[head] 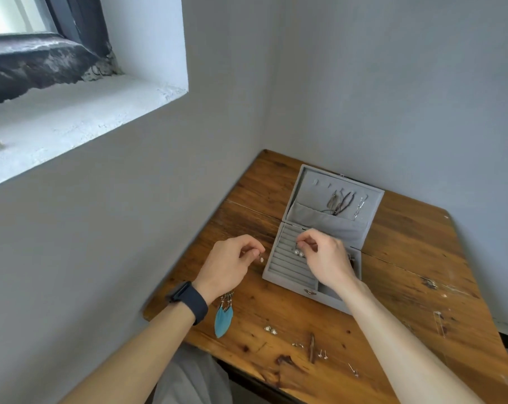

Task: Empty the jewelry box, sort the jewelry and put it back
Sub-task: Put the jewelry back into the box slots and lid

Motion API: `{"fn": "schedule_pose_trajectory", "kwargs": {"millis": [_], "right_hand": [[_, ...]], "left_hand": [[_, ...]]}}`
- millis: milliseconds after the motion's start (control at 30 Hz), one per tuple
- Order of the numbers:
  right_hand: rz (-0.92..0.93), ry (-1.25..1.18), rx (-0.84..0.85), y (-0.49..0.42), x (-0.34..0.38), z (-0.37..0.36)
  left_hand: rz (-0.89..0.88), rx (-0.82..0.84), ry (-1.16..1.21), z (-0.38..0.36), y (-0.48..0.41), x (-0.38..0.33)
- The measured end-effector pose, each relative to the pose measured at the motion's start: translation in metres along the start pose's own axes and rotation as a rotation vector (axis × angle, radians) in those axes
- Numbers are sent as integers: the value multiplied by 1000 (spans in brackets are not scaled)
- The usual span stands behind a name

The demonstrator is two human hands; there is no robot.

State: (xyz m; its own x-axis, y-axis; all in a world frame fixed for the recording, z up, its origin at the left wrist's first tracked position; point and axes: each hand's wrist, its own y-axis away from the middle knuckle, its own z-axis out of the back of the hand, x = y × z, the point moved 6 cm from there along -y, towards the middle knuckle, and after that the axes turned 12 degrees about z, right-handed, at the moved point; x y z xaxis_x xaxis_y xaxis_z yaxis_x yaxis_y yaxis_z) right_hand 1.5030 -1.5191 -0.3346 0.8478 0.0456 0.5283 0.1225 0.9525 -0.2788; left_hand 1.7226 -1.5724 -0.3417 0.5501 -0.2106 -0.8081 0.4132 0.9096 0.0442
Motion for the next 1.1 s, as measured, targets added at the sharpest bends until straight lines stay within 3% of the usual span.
{"fn": "schedule_pose_trajectory", "kwargs": {"millis": [633, 1100], "right_hand": [[-58, 261, 225, -56, -12, -27], [-214, 297, 131, -60, -10, -24]], "left_hand": [[35, -22, 25, 7, -15, 28], [7, -25, 49, 3, -20, 17]]}}
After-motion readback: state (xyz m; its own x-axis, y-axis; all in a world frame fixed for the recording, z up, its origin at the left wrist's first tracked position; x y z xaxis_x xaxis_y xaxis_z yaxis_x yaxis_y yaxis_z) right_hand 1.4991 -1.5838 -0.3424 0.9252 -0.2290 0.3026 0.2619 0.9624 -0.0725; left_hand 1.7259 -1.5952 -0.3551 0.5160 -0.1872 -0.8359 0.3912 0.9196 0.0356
